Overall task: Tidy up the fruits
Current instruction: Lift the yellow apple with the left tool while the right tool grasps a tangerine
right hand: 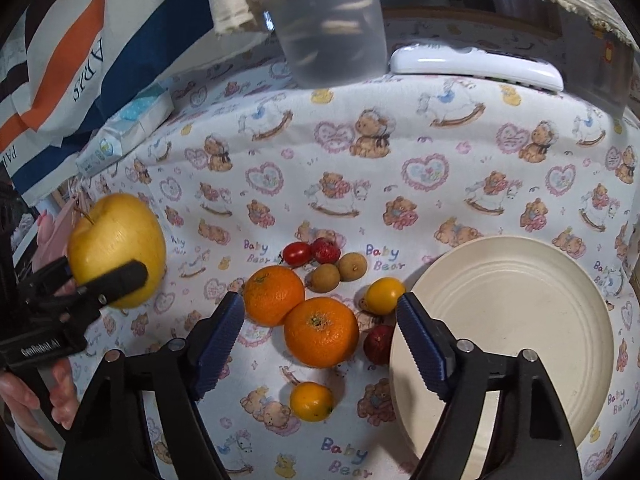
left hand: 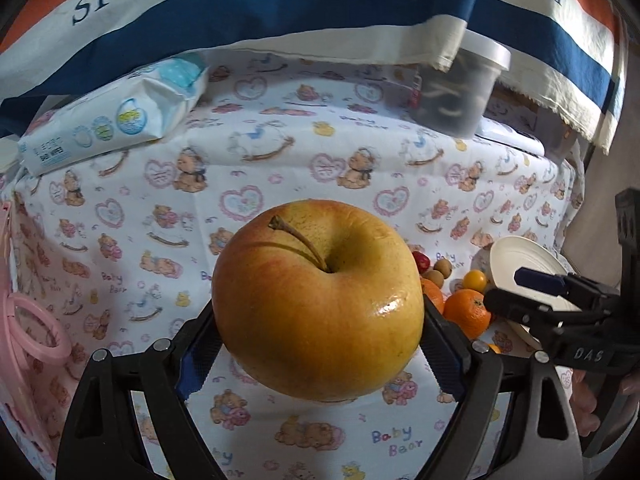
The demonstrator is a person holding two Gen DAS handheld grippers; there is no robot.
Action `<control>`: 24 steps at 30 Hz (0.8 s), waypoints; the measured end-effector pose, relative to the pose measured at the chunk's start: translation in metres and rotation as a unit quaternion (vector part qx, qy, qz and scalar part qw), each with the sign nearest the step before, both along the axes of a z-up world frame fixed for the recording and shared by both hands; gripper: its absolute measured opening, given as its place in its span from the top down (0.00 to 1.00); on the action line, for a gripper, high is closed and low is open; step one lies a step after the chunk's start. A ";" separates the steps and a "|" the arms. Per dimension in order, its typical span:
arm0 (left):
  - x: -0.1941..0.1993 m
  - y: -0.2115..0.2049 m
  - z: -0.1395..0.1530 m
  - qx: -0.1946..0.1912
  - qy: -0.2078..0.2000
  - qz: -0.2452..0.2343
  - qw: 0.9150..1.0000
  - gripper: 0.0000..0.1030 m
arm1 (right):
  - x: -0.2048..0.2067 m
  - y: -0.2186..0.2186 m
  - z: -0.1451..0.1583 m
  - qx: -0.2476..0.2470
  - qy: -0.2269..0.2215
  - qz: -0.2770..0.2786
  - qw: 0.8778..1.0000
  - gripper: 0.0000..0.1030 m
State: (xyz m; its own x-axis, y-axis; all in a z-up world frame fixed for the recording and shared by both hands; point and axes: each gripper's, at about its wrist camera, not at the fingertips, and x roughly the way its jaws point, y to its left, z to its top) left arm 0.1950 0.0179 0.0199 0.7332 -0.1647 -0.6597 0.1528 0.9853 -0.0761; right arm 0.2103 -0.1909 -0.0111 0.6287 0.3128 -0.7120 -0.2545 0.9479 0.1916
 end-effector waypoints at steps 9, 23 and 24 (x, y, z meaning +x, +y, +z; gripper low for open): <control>0.000 0.003 -0.002 0.006 0.003 0.006 1.000 0.15 | 0.013 0.010 -0.014 -0.022 0.031 0.020 0.999 0.43; 0.002 0.002 -0.002 0.008 0.009 -0.002 1.000 0.15 | 0.021 0.016 -0.025 -0.045 0.041 0.020 0.998 0.49; 0.002 0.002 -0.002 0.008 0.009 -0.001 1.000 0.15 | 0.022 0.016 -0.025 -0.046 0.040 0.020 0.998 0.49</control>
State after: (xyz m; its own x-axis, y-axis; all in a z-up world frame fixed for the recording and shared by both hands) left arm 0.1966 0.0200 0.0175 0.7211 -0.1554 -0.6752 0.1526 0.9862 -0.0639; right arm 0.2319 -0.1747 -0.0363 0.5575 0.2678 -0.7858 -0.2795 0.9518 0.1260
